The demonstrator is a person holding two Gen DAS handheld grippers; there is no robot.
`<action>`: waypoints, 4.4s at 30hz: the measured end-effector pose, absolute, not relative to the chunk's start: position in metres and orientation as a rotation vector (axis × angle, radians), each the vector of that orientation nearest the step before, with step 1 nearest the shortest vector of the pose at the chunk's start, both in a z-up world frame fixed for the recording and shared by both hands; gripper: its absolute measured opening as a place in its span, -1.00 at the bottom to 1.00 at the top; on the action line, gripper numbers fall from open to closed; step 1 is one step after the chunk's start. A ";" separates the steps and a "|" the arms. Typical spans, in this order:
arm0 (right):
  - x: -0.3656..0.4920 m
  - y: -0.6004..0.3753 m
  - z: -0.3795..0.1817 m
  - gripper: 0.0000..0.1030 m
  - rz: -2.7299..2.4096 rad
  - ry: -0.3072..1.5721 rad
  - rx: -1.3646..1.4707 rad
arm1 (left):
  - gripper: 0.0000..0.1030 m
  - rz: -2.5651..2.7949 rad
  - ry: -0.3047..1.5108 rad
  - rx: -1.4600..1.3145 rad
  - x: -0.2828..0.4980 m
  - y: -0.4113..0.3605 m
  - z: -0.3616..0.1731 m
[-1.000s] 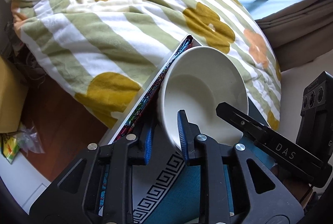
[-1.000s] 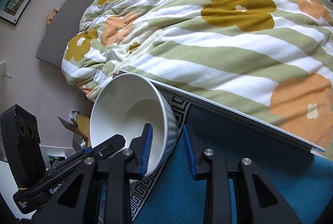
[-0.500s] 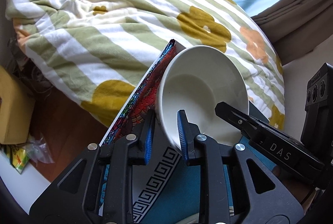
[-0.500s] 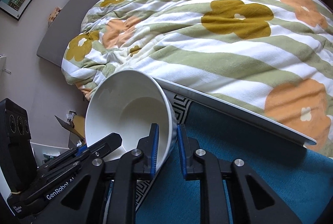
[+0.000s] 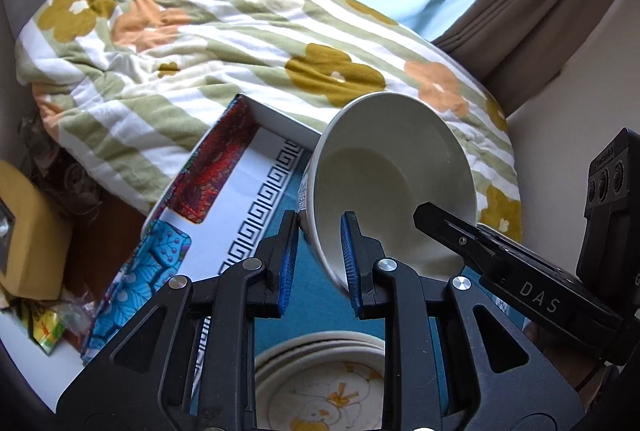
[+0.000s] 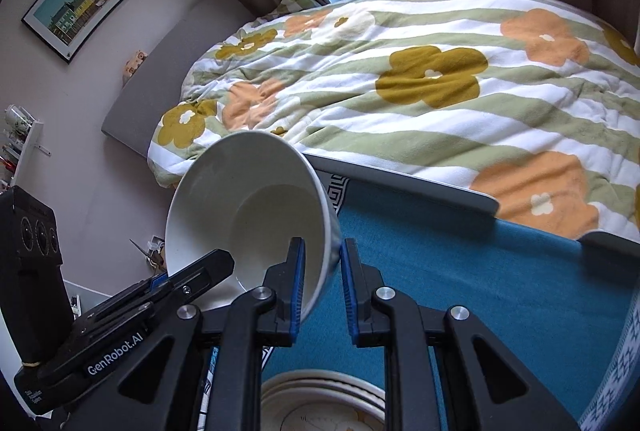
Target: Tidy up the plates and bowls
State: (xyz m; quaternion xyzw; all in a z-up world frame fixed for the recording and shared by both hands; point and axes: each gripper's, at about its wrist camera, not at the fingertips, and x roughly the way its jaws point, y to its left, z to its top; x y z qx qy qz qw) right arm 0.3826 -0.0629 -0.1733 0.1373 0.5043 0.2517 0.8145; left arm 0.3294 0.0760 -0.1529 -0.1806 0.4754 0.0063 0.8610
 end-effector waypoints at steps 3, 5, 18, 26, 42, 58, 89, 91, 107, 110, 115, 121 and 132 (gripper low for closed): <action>0.355 -0.095 -0.156 -0.68 0.503 1.037 0.306 | -0.63 -0.034 0.979 -0.355 0.309 0.042 -0.137; 0.336 -0.117 -0.146 -0.68 0.473 1.016 0.310 | -0.63 -0.071 0.975 -0.341 0.294 0.017 -0.129; 0.209 -0.267 -0.136 -0.68 0.234 0.968 0.376 | -0.63 -0.317 1.031 -0.249 0.207 -0.141 -0.129; 0.150 -0.328 -0.167 -0.68 0.133 1.018 0.415 | -0.63 -0.388 1.152 -0.180 0.166 -0.208 -0.170; 0.131 -0.345 -0.220 -0.68 0.065 1.142 0.436 | -0.63 -0.363 1.301 0.083 0.162 -0.253 -0.224; 0.127 -0.340 -0.234 -0.68 0.047 1.175 0.390 | -0.63 -0.343 1.266 0.228 0.160 -0.266 -0.226; 0.120 -0.344 -0.223 -0.68 0.078 1.154 0.381 | -0.63 -0.310 1.213 0.253 0.154 -0.260 -0.211; 0.118 -0.345 -0.213 -0.68 0.084 1.136 0.370 | -0.63 -0.312 1.189 0.249 0.153 -0.257 -0.200; 0.096 -0.363 -0.167 0.99 0.104 1.154 0.166 | 0.99 -0.409 1.118 0.295 0.135 -0.205 -0.147; 0.096 -0.360 -0.186 0.99 0.084 1.216 0.098 | 0.99 -0.427 1.210 0.301 0.142 -0.204 -0.173; 0.105 -0.359 -0.213 0.99 0.062 1.311 0.056 | 0.98 -0.447 1.324 0.297 0.158 -0.204 -0.209; 0.132 -0.348 -0.245 0.56 0.083 1.430 -0.017 | 0.87 -0.485 1.436 0.328 0.171 -0.212 -0.246; 0.151 -0.337 -0.292 -0.35 0.235 1.540 0.012 | -0.02 -0.607 1.526 0.346 0.181 -0.236 -0.282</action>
